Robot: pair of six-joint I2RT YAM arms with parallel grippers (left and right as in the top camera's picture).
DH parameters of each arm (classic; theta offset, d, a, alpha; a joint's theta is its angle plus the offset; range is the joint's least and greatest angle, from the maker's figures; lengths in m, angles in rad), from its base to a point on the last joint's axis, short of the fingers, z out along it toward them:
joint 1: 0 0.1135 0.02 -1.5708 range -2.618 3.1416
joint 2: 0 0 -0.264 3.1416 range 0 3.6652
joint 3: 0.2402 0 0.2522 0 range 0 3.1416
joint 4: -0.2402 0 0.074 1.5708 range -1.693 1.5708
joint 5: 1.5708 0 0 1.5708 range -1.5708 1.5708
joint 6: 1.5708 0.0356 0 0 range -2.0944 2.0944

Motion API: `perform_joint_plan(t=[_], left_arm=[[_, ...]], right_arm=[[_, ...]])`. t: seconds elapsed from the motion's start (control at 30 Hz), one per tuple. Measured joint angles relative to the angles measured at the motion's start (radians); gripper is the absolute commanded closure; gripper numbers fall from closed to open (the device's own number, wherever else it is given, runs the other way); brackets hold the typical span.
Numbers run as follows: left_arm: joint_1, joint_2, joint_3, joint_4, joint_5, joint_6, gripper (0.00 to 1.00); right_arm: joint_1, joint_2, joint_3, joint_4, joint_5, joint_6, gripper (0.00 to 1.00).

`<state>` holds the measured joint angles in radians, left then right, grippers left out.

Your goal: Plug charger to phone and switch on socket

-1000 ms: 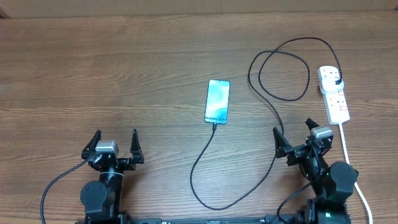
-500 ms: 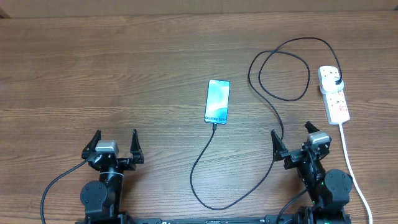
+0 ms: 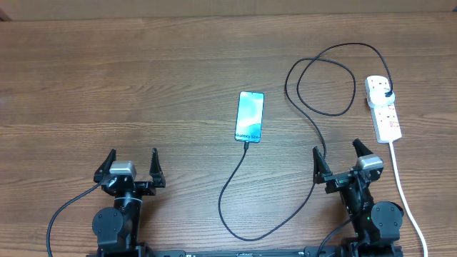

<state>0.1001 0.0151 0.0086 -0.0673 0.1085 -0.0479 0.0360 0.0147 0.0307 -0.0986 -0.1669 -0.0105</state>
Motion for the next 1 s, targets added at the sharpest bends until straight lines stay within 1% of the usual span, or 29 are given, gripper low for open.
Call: perform_joint_plan(t=[0.1,0.33,0.67,0.77,1.0], left_arm=[[0.0,0.0,0.0,0.0,0.0,0.0,0.0],[0.0,0.0,0.0,0.0,0.0,0.0,0.0],[0.0,0.0,0.0,0.0,0.0,0.0,0.0],[0.0,0.0,0.0,0.0,0.0,0.0,0.0],[0.0,0.0,0.0,0.0,0.0,0.0,0.0]], right_arm=[[0.014,0.0,0.0,-0.001,0.016,0.01,0.0],[0.018,0.0,0.0,-0.008,0.07,0.085,0.0],[0.023,0.0,0.0,-0.009,0.088,0.111,0.0],[0.034,0.0,0.0,-0.009,0.087,0.104,0.0],[0.037,0.0,0.0,-0.007,0.035,0.011,0.0]])
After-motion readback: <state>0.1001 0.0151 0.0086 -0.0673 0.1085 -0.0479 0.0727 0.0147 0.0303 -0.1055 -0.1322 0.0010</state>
